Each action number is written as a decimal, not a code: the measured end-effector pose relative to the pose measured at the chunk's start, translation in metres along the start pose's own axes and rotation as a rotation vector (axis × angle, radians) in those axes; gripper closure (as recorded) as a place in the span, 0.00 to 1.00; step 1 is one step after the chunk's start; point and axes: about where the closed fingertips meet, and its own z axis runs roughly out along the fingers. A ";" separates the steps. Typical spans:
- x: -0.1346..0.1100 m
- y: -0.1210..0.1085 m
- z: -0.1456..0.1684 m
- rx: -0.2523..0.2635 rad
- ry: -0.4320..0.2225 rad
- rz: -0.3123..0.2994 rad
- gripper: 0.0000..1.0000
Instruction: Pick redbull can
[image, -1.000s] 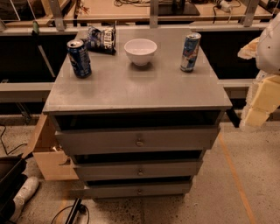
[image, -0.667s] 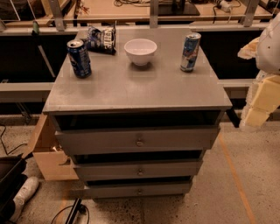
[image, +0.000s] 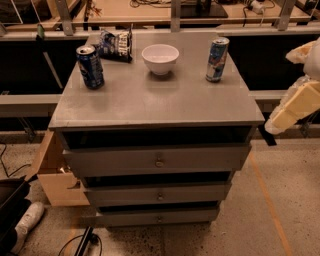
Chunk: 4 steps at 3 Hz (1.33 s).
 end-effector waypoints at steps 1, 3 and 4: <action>0.021 -0.020 0.034 0.039 -0.236 0.188 0.00; -0.006 -0.075 0.056 0.219 -0.620 0.250 0.00; -0.021 -0.091 0.050 0.294 -0.660 0.244 0.00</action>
Offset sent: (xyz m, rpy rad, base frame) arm 0.1568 -0.0730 0.0294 0.6550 -0.7574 -0.3021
